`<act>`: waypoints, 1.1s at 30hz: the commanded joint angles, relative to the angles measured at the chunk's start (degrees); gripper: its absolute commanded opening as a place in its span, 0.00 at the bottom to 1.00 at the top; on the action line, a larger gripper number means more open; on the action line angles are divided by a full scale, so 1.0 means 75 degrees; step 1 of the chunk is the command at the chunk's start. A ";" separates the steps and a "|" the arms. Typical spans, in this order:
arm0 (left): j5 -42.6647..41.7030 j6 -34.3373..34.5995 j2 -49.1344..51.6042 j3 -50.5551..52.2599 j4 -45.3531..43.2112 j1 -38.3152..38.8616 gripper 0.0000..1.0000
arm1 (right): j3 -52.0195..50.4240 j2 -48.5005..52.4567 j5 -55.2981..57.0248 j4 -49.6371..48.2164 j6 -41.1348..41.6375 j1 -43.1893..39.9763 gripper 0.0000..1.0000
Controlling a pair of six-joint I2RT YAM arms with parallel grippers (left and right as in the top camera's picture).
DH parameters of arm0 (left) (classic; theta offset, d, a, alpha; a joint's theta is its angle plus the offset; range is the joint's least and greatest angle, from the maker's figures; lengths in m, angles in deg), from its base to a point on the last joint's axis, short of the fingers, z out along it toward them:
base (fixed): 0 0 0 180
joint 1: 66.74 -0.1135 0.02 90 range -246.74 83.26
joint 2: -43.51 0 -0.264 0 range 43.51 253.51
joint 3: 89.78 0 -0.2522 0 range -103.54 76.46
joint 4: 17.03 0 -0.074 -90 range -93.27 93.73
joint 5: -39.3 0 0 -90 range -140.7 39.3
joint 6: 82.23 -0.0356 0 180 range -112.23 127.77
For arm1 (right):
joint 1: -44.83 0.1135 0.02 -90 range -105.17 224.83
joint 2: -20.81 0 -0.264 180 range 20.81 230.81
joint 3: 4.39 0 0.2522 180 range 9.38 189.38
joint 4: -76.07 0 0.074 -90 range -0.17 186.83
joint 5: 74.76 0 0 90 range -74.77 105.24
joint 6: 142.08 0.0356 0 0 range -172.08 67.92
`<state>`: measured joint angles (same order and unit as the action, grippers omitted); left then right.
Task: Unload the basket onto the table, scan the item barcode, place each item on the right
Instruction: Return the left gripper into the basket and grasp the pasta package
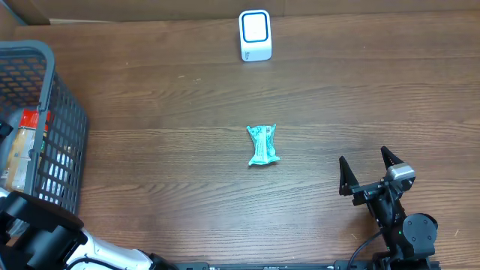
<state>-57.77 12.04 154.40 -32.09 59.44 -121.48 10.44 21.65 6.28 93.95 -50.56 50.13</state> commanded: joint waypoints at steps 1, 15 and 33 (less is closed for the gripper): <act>-0.0038 -0.1131 -0.0085 0.0647 -0.0702 0.0026 1.00 | -0.0082 -0.0090 0.0047 -0.0035 -0.0006 0.0035 1.00; 0.0003 -0.4503 -0.0073 0.2256 -0.3182 0.0125 1.00 | -0.0082 -0.0090 0.0047 -0.0035 -0.0006 0.0035 1.00; 0.0562 -0.5546 0.1317 0.2498 -0.3923 0.0154 1.00 | -0.0082 -0.0090 0.0047 -0.0035 -0.0006 0.0035 1.00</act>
<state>-55.30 -28.07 162.31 -13.86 30.31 -120.71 10.44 21.65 6.28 93.93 -50.58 50.13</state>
